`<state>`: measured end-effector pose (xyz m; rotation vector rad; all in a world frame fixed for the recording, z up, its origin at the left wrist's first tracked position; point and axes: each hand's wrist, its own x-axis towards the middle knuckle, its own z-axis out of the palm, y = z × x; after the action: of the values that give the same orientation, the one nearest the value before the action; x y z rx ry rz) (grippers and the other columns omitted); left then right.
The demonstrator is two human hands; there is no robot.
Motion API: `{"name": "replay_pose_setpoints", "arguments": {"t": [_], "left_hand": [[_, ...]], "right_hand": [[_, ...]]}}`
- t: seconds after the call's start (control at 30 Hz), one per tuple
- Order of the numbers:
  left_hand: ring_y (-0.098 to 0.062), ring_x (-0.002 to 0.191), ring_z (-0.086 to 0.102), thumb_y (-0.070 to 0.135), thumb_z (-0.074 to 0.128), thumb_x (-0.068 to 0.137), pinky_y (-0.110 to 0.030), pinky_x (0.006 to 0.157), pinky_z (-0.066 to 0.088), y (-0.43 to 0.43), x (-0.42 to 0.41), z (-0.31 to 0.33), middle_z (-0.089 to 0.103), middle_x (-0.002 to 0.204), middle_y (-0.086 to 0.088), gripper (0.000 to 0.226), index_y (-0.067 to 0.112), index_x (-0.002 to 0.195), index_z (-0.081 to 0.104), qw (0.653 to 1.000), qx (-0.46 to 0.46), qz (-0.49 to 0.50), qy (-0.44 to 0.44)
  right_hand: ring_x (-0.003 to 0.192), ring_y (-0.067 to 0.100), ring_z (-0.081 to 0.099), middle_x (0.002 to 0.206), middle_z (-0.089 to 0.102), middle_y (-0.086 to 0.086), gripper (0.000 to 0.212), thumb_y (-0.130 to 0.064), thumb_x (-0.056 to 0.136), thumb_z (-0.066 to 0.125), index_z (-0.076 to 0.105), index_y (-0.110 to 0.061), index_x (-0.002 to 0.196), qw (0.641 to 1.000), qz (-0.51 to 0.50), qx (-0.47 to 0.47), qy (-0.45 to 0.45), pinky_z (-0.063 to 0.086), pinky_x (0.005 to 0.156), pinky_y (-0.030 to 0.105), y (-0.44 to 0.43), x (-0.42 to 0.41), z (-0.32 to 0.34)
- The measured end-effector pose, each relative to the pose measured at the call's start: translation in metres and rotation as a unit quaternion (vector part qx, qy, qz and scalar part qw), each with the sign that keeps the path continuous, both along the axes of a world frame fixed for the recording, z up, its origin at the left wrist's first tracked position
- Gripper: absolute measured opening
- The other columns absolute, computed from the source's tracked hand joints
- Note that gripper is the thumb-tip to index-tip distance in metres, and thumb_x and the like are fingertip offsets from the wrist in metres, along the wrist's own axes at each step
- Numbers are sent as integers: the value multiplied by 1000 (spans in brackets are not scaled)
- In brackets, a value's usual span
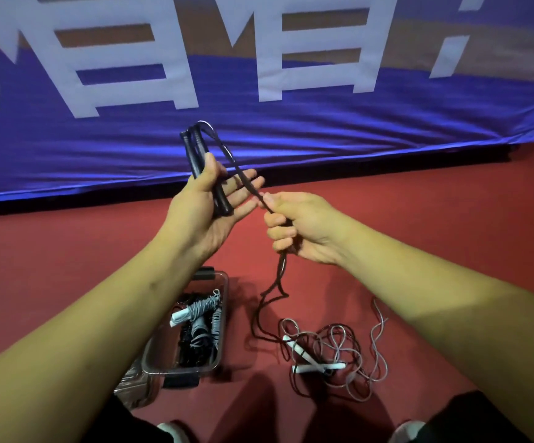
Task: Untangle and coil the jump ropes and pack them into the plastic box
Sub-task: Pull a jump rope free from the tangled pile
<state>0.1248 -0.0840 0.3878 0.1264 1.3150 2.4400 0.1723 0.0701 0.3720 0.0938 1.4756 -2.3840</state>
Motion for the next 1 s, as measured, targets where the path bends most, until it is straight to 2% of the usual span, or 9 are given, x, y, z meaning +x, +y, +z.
{"name": "replay_pose_setpoints", "arguments": {"t": [0.17, 0.27, 0.4, 0.5, 0.57, 0.63, 0.73, 0.83, 1.0], "left_hand": [[-31, 106, 69, 39, 39, 104, -44, 93, 54, 8, 2, 1, 74, 108, -12, 27, 16, 100, 51, 995, 58, 71, -49], [-18, 115, 65, 41, 34, 105, -33, 102, 47, 10, 0, -2, 76, 102, 1, 40, 12, 107, 61, 994, 45, 69, -67], [-13, 109, 64, 47, 31, 104, -27, 79, 39, 12, -1, -7, 75, 100, 11, 39, 22, 102, 61, 998, -30, 48, -36], [-17, 92, 60, 55, 34, 101, -29, 72, 39, 11, -4, -8, 69, 92, 4, 38, 27, 92, 58, 995, -68, 61, -51], [-23, 89, 66, 58, 38, 98, -32, 74, 49, 10, -4, -10, 65, 87, -3, 36, 27, 90, 55, 995, -52, 50, -72], [-25, 80, 72, 57, 40, 98, -30, 63, 56, 10, -5, -12, 66, 77, -2, 34, 25, 91, 51, 997, -36, 47, -59], [-7, 40, 40, 49, 44, 101, -16, 39, 30, 4, -16, -11, 39, 53, 7, 31, 23, 84, 44, 994, -53, 94, -17], [-5, 37, 22, 42, 45, 103, -15, 37, 19, -5, -31, -13, 24, 50, 8, 30, 23, 81, 38, 986, -79, 150, -7], [-10, 33, 32, 32, 48, 102, -19, 39, 27, -28, -50, -16, 31, 57, 1, 22, 24, 85, 36, 918, -269, 282, 73]], "right_hand": [[40, 5, 31, 60, 41, 0, 16, -20, 102, 45, 54, -12, 91, 993, -31, 110, 5, 23, 37, 15, -13, 1, -15], [38, 5, 28, 58, 39, -1, 23, -22, 102, 45, 59, -11, 87, 984, -18, 176, 6, 18, 38, 14, -23, 4, -19], [34, 5, 21, 54, 35, 0, 31, -25, 102, 45, 54, -12, 75, 973, 8, 231, 2, 11, 37, 13, -38, 6, -16], [32, 6, 24, 53, 37, 3, 31, -27, 102, 45, 57, -9, 79, 966, 10, 260, 7, 14, 36, 11, -42, 6, -13], [31, 7, 29, 53, 41, 4, 31, -27, 102, 43, 61, -7, 87, 957, 16, 290, 22, 18, 35, 12, -40, 9, -11], [33, 9, 36, 53, 43, 3, 30, -26, 103, 41, 63, -8, 94, 941, 30, 334, 47, 24, 36, 14, -39, 13, -9], [35, 10, 37, 55, 42, 3, 20, -19, 103, 41, 57, -9, 101, 932, 73, 351, 62, 26, 42, 21, -44, 20, -6], [37, 10, 31, 57, 39, 4, 15, -13, 102, 40, 52, -4, 101, 938, 97, 328, 59, 22, 40, 20, -50, 25, -1], [41, 13, 43, 52, 39, 0, 12, -10, 100, 47, 56, -2, 99, 936, 142, 313, 72, 40, 50, 27, -41, 27, 12]]}}
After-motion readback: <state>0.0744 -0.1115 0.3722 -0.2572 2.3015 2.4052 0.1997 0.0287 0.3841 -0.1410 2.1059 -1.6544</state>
